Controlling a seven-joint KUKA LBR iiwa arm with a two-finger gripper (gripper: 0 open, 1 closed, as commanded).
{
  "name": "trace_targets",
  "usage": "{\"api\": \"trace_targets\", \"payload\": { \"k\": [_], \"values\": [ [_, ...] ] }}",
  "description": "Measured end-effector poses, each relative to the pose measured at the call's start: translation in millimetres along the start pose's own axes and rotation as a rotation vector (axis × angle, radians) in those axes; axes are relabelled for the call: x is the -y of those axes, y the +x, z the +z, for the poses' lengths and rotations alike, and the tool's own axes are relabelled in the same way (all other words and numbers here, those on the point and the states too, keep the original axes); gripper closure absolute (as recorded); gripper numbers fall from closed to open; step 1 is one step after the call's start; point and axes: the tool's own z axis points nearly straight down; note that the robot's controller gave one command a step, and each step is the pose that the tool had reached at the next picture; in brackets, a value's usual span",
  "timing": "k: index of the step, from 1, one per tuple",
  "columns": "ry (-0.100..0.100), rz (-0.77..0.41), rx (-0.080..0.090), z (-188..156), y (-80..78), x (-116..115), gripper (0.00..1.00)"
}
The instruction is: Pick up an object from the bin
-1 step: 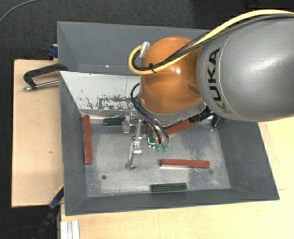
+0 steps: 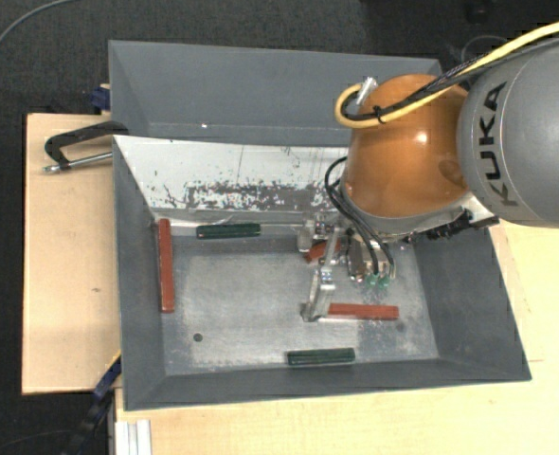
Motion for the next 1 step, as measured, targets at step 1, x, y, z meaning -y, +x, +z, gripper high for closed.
{"api": "trace_targets", "payload": {
  "k": [1],
  "values": [
    [0.000,-0.033,-0.003,40.9,-1.1,63.4,0.00]
  ]
}}
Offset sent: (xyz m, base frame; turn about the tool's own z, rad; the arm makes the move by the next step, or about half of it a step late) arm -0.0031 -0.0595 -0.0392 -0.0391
